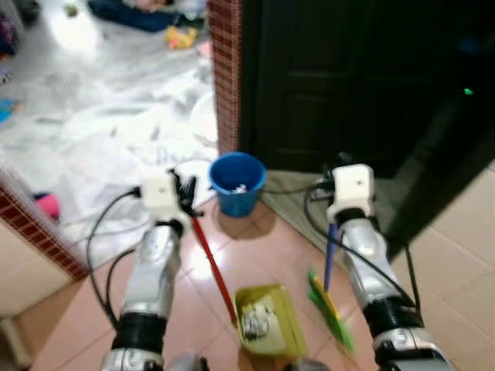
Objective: Sweep floor
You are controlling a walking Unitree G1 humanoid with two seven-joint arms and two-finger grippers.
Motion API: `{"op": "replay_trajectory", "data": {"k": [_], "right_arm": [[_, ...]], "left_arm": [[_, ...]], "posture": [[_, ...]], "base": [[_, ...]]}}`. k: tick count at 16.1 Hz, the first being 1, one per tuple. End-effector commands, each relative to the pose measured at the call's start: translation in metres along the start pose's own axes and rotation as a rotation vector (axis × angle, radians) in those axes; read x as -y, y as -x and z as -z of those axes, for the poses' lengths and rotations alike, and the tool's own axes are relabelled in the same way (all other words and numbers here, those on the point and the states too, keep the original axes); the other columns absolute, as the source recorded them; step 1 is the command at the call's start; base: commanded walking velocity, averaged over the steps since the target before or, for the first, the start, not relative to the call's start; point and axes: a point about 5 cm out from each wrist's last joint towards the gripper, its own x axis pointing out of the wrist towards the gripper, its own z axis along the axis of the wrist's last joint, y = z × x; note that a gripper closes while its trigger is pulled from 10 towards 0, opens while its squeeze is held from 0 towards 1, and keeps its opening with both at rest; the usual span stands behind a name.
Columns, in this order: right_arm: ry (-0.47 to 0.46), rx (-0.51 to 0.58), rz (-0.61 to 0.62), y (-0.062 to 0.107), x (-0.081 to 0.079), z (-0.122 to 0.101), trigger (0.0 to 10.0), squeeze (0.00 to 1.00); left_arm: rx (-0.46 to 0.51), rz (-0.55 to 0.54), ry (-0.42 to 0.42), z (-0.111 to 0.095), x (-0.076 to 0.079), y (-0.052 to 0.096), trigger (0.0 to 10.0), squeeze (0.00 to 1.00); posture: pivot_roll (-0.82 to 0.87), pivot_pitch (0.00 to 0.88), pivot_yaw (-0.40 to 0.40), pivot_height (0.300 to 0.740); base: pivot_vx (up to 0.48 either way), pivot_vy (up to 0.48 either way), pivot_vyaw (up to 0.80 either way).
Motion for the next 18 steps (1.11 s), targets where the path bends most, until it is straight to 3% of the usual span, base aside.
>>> {"op": "replay_trajectory", "data": {"k": [1,6,8,10,12,13,18], "right_arm": [[-0.005,0.019,0.011,-0.002,0.003,-0.006,10.0,0.0],[-0.006,0.047,0.023,-0.004,0.006,-0.011,10.0,0.0],[0.006,0.092,0.03,-0.006,0.011,-0.021,10.0,0.0],[0.009,0.09,0.037,-0.004,0.013,-0.02,10.0,0.0],[0.074,0.081,0.097,0.003,0.025,-0.016,10.0,0.0],[0.075,0.076,0.106,0.003,0.027,-0.015,10.0,0.0],[0.079,0.073,0.112,-0.001,0.028,-0.016,10.0,0.0]], "left_arm": [[0.088,0.008,-0.014,-0.018,0.003,-0.003,10.0,0.0],[0.131,-0.01,-0.025,-0.032,0.002,-0.004,10.0,0.0],[0.228,-0.105,-0.039,-0.053,-0.007,-0.003,10.0,0.0],[0.253,-0.127,-0.019,-0.059,-0.009,-0.002,10.0,0.0],[0.317,-0.228,0.004,-0.072,-0.024,0.004,10.0,0.0],[0.323,-0.224,0.014,-0.074,-0.024,0.004,10.0,0.0],[0.48,-0.236,0.026,-0.125,-0.019,-0.001,10.0,0.0]], "posture": [[0.01,0.0,0.035,0.74],[0.01,0.0,0.036,0.74],[0.02,0.0,0.035,0.74],[0.02,0.0,0.033,0.74],[0.02,0.0,0.03,0.74],[0.02,0.0,0.029,0.74],[0.02,0.0,0.019,0.74]], "base": [[0.0,0.0,0.0],[0.0,0.0,0.0],[0.0,0.0,0.0],[0.0,0.0,0.0],[0.0,0.0,0.0],[0.0,0.0,0.0],[0.0,0.0,-0.09]]}}
